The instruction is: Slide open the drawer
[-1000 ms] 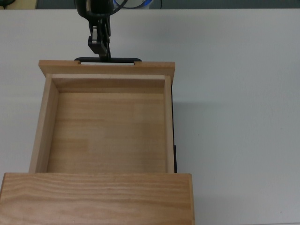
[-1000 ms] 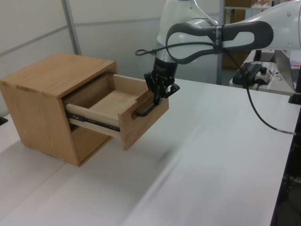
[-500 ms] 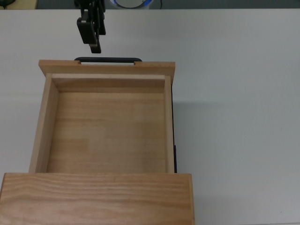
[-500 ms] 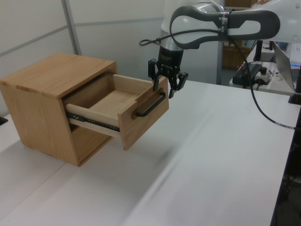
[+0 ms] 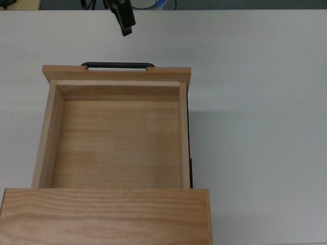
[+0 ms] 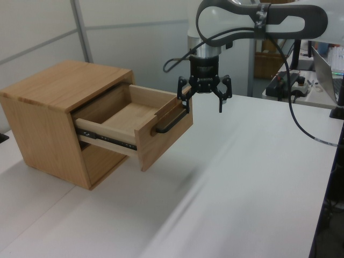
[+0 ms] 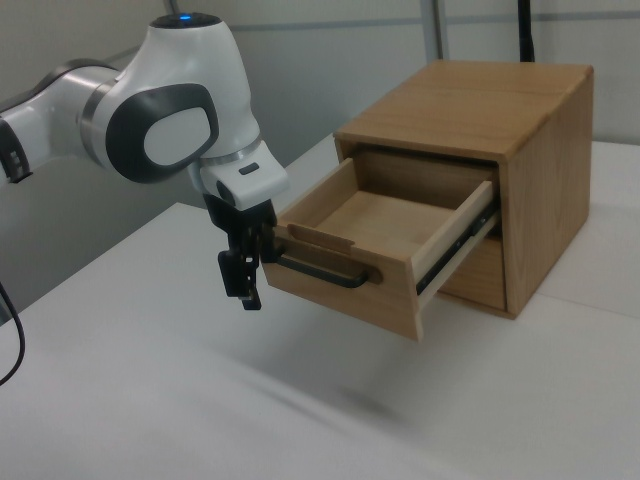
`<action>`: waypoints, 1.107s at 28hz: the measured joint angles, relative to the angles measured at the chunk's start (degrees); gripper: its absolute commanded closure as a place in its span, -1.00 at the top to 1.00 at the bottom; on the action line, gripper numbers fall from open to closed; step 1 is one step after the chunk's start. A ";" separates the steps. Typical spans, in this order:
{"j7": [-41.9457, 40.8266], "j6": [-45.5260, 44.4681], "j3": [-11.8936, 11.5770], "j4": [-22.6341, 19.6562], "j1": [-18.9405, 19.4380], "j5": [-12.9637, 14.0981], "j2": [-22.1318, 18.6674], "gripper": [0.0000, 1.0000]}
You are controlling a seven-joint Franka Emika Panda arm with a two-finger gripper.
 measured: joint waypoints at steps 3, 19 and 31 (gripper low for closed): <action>-7.70 -0.17 0.00 0.00 0.00 0.00 0.05 1.00; -44.95 -0.18 0.01 -0.23 0.01 -7.85 0.84 1.00; -48.86 -0.18 0.43 -0.28 0.68 -7.96 0.93 1.00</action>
